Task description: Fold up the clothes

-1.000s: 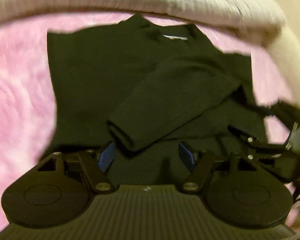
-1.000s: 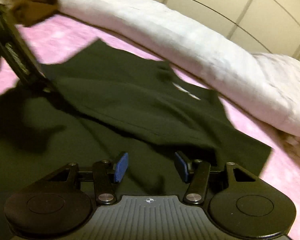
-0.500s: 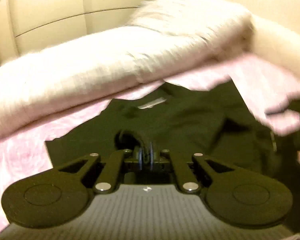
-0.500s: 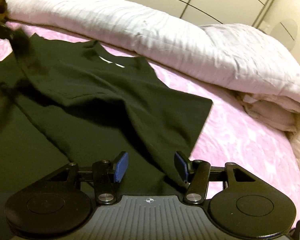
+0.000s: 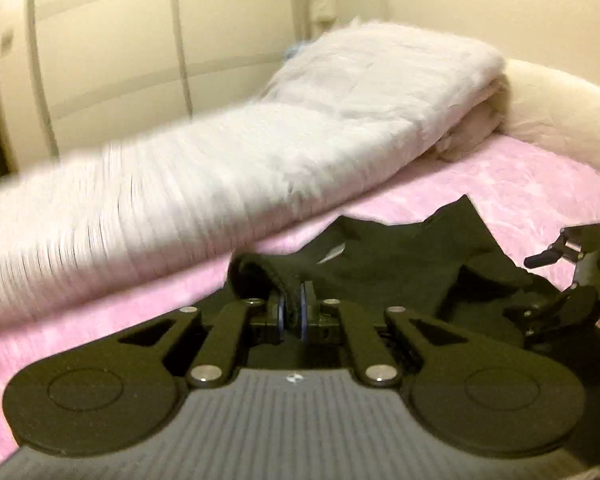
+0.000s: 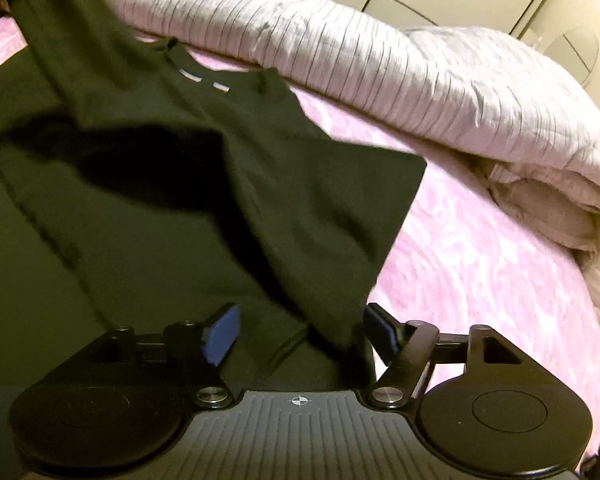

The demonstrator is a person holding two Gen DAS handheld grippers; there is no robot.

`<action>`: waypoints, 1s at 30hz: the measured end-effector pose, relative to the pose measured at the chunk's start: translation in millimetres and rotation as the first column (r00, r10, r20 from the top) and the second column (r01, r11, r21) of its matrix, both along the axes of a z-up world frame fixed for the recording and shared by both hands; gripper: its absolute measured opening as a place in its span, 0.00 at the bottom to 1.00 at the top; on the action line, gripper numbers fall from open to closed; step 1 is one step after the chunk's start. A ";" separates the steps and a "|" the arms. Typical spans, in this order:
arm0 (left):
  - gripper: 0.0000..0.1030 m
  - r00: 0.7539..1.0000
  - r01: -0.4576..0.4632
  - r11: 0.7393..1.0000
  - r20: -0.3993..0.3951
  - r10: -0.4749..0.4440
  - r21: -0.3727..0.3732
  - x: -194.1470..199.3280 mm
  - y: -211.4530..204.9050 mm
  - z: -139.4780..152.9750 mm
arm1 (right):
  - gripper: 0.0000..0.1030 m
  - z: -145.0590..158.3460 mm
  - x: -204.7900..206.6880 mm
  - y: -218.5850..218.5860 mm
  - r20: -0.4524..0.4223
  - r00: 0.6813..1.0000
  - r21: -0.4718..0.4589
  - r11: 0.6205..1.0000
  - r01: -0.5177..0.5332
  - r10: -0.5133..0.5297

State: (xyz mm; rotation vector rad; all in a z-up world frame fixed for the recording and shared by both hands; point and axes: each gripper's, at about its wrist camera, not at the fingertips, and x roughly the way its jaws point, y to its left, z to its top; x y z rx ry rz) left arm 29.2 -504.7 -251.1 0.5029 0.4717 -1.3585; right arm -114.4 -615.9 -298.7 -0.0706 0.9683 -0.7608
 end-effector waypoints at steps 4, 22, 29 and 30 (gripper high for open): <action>0.04 0.999 0.043 0.993 -0.026 -0.040 0.111 0.2 -8.4 -18.4 | 0.70 -5.1 6.5 -12.9 -0.002 1.000 -0.041 0.999 -0.029 0.029; 0.18 0.974 0.058 0.953 -0.227 0.012 0.299 5.8 -28.7 -45.3 | 0.71 -5.4 -33.8 -37.0 -0.082 0.985 -0.163 0.977 0.138 -0.153; 0.34 0.782 -0.085 0.949 -0.570 0.253 0.304 61.8 -25.8 -65.7 | 0.71 3.4 -46.5 -10.5 -0.078 0.974 -0.086 0.975 0.204 -0.211; 0.32 0.744 -0.115 0.947 -0.605 0.283 0.301 68.8 -27.4 -68.7 | 0.71 3.5 -49.0 -6.5 -0.078 0.972 -0.074 0.974 0.216 -0.221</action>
